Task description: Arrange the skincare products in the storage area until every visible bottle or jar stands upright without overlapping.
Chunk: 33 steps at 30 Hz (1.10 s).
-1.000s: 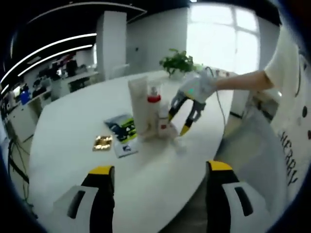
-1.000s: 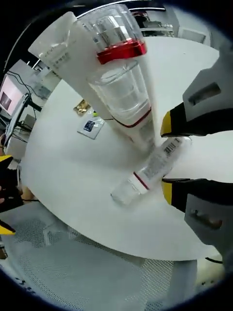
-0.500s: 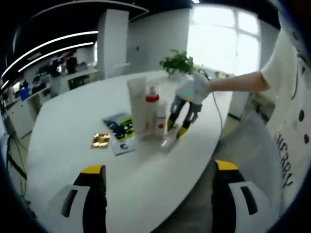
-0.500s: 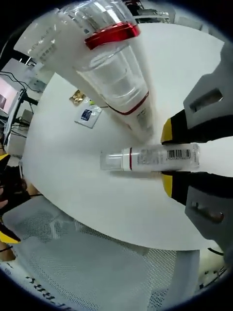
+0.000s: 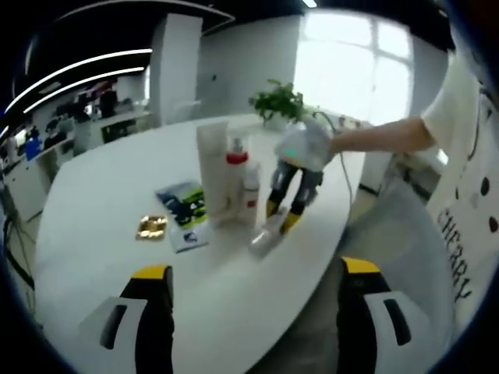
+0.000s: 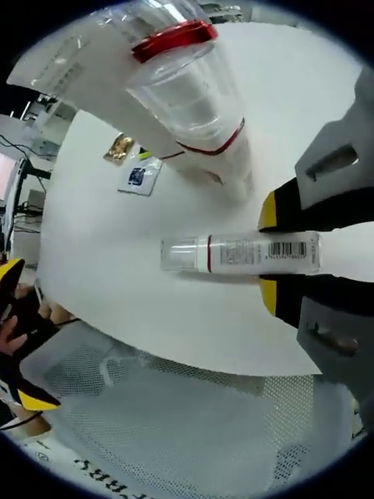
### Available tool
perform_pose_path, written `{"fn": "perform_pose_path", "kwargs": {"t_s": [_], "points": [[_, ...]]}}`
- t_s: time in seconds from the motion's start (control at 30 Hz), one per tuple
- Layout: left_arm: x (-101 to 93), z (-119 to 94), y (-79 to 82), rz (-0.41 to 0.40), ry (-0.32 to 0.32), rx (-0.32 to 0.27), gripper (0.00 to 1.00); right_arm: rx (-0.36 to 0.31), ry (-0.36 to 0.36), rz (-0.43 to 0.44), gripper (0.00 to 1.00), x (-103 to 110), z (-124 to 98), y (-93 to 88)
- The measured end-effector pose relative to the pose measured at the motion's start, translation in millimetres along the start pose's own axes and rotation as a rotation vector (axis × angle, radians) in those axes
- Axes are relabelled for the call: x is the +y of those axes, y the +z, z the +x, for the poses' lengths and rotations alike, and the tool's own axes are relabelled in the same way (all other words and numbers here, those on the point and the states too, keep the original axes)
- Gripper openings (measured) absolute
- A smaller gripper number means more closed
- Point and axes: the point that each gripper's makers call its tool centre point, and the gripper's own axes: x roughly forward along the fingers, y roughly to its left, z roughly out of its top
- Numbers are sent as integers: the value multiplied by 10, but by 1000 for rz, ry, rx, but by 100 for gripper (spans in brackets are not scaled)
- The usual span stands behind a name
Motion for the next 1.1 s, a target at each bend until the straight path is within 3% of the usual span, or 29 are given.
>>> {"fn": "perform_pose_path", "kwargs": {"t_s": [0.17, 0.43, 0.57, 0.67, 0.87, 1.0, 1.1], "points": [[81, -13, -32, -13, -1, -11, 80, -75, 2, 95, 19, 122, 18, 82], [76, 22, -74, -36, -30, -12, 76, -297, 2, 271, 19, 284, -112, 377], [72, 47, 77, -90, -65, -90, 70, -438, 9, 337, 19, 346, -268, 627], [39, 73, 136, -99, -74, -99, 62, -527, 19, 360, 19, 389, -396, 800], [-121, 87, 400, -192, -184, -216, 56, -692, 42, 390, 19, 469, -659, 1124], [-211, 35, 570, -243, -248, -296, 48, -842, 104, 406, 19, 557, -852, 1330], [-249, 37, 639, -275, -276, -328, 44, -867, 115, 439, 19, 570, -869, 1361]]}}
